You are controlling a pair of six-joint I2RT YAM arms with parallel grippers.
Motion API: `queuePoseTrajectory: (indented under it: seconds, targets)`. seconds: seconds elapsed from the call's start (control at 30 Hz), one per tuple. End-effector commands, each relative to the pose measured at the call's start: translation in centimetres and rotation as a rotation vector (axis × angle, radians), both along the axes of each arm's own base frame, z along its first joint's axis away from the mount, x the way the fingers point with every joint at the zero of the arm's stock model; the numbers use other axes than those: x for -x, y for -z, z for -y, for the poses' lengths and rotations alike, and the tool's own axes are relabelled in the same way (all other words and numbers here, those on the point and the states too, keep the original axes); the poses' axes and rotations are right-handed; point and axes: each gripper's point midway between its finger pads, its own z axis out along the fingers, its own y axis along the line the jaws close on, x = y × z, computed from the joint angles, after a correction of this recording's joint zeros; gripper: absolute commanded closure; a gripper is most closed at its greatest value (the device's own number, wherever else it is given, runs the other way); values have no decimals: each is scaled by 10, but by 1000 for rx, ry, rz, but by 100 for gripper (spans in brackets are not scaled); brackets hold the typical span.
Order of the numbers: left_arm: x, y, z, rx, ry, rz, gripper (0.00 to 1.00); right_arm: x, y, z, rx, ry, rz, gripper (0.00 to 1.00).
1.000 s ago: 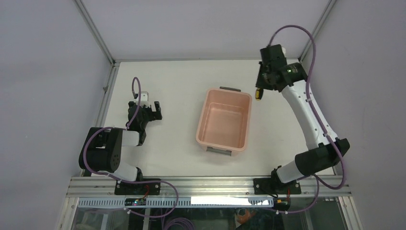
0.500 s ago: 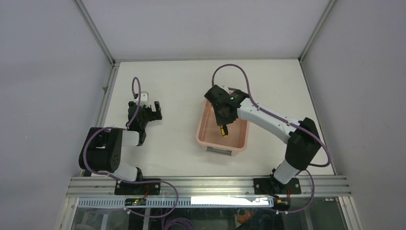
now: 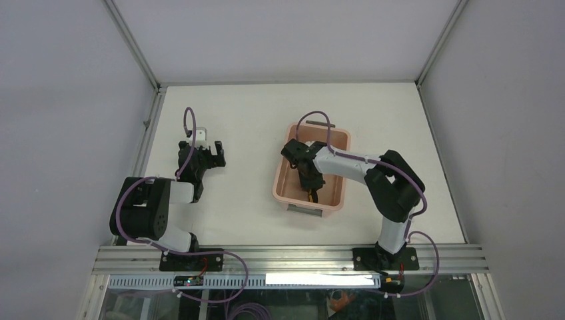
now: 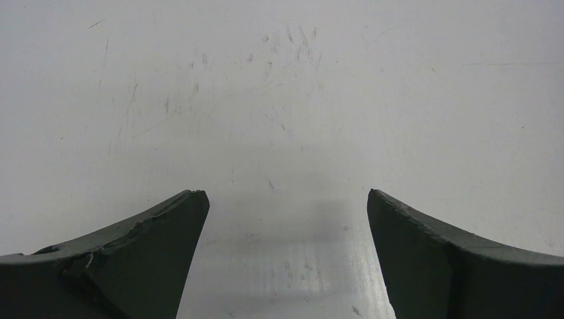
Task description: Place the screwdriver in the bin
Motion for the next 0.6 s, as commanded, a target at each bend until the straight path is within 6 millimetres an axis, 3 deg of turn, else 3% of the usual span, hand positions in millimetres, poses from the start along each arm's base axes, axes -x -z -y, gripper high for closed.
queuePoseTrajectory:
  seconds: [0.0,0.2,0.37,0.5,0.57]
  targets:
    - [-13,-23,0,9,6,83,1,-14,4,-4,-3,64,58,93]
    - [-13,-23,0,9,6,82,1,-12,-15,-4,-28,62,72,52]
    - [-13,-23,0,10,6,82,1,-21,-68,-2,-74,41,172,30]
    - [-13,-23,0,9,7,84,1,-28,-121,-3,-139,-4,272,2]
    - [-13,-23,0,9,6,83,1,-33,-148,2,-153,-24,332,1]
